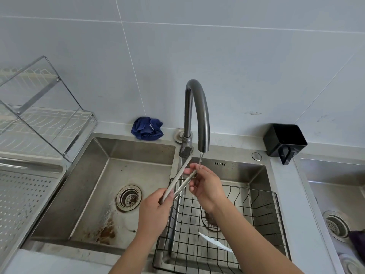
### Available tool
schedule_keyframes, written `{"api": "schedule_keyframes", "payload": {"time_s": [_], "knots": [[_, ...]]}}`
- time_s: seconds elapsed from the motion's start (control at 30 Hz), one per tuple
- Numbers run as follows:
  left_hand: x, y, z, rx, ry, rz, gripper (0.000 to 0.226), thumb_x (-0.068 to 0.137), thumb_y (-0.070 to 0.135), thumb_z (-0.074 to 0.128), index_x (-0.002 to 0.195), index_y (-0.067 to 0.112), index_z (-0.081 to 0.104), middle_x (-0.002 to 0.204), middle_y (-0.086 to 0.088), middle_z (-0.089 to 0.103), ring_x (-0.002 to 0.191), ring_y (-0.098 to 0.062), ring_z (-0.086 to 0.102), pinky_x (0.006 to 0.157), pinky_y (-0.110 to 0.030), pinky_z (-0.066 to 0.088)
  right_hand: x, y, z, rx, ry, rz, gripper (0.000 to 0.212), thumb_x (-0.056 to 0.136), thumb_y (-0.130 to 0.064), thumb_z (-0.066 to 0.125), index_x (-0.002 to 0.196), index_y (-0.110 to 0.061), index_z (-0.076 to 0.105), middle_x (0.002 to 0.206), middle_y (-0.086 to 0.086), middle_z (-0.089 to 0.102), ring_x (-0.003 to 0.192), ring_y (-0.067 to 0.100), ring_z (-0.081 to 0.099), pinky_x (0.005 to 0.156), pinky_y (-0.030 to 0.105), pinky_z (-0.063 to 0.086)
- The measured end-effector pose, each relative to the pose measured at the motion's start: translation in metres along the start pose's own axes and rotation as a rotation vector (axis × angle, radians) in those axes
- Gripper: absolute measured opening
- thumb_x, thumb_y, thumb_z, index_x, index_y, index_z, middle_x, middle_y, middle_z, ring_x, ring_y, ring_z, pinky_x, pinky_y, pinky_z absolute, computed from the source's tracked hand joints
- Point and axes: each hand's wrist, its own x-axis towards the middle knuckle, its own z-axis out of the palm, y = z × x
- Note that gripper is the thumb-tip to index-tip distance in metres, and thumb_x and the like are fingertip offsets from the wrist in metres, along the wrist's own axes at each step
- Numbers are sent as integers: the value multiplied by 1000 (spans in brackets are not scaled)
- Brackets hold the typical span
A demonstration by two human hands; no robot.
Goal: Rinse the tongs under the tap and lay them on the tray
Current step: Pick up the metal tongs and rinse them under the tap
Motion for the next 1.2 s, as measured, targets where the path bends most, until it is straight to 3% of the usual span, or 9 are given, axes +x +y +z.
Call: {"api": "schedule_keyframes", "payload": {"time_s": [0.17, 0.27, 0.43, 0.53, 0.67, 0.8, 0.9, 1.03, 1.2], "knots": [[9, 2, 2, -401, -176, -411, 32, 102, 38, 56, 94, 14, 76, 58, -9, 53, 36, -12, 40, 34, -19, 24, 3, -4, 6, 106, -22, 25, 47, 102, -57, 48, 76, -19, 55, 66, 2, 54, 47, 12, 32, 39, 24, 33], [9, -1, 3, -482, -282, -479, 42, 103, 45, 51, 93, 15, 78, 51, -6, 50, 34, -12, 34, 37, -15, 19, 0, -6, 8, 118, -171, -43, 28, 102, -33, 57, 86, -14, 69, 80, 7, 63, 51, 12, 39, 44, 24, 38], [10, 0, 10, -327, -246, -358, 52, 90, 71, 46, 103, 26, 70, 56, 0, 58, 40, -13, 45, 37, -22, 33, -7, -10, 7, -107, -103, -130, 21, 98, -27, 68, 90, -7, 64, 81, 15, 71, 47, 15, 45, 47, 28, 48], [8, 6, 21, -129, -220, -183, 52, 79, 83, 51, 114, 45, 54, 79, 10, 65, 62, -6, 58, 55, -24, 43, -9, -17, 10, -325, -11, -231, 20, 102, -22, 62, 92, -5, 64, 86, 17, 74, 47, 17, 52, 54, 33, 52], [18, 14, 37, -121, -288, -168, 19, 95, 42, 63, 91, 24, 59, 74, 0, 64, 59, -10, 57, 58, -22, 44, -23, -25, 15, -454, -135, -276, 14, 101, -17, 60, 99, -10, 72, 96, 11, 78, 54, 19, 59, 60, 30, 54], [27, 24, 48, -304, -335, -237, 19, 101, 11, 55, 84, 6, 59, 74, -12, 58, 62, -19, 52, 59, -27, 44, -29, -35, 8, -682, -90, -370, 25, 106, -16, 53, 101, -12, 77, 81, -2, 77, 66, 15, 65, 71, 32, 57], [32, 35, 53, -413, -404, -240, 10, 100, 6, 58, 95, 5, 68, 73, -8, 57, 68, -19, 53, 65, -33, 50, -36, -38, -4, -689, 23, -496, 26, 101, -10, 59, 99, -27, 78, 82, -4, 78, 77, 14, 73, 78, 38, 62], [35, 46, 57, -539, -496, -236, 22, 95, -4, 62, 115, 3, 70, 74, -6, 65, 69, -20, 61, 61, -27, 54, -34, -38, -28, -675, 464, -613, 10, 95, -21, 69, 97, -31, 69, 87, -6, 72, 80, 18, 69, 74, 52, 61], [32, 45, 59, -577, -623, -222, 24, 95, 2, 64, 118, 4, 69, 89, -17, 74, 82, -29, 74, 68, -29, 58, -31, -40, -31, -727, 191, -381, 22, 104, -30, 56, 94, -21, 74, 88, -2, 76, 87, 19, 71, 80, 40, 59]]}}
